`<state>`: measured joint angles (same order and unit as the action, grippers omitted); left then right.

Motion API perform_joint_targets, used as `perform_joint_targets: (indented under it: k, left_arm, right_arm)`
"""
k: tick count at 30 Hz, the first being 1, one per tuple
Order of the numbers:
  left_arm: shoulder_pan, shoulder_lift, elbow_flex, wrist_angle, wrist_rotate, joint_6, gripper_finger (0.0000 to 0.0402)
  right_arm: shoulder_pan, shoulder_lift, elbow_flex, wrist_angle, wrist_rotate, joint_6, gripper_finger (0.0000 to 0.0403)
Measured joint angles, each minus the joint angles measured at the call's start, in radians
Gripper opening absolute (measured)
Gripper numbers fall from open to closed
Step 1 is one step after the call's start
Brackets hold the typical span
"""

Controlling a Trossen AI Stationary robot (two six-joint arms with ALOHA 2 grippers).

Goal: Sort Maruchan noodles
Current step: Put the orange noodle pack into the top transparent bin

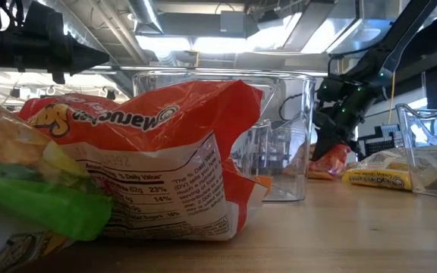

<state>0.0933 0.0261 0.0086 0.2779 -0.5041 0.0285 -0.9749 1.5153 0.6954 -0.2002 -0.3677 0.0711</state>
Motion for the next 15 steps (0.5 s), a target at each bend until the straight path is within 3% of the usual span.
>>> perform_joint_targets:
  k: [4,15]
  left_arm:
    - [0.000,0.000,0.000,0.000,0.000,0.000,0.0016]
    - [0.000,0.000,0.000,0.000,-0.007,0.008,0.0016]
  right_arm:
    - [0.001,-0.034,-0.004,0.004,0.018,-0.006,0.0064]
    - [0.033,-0.256,-0.003,0.034,0.031,-0.022,0.0061]
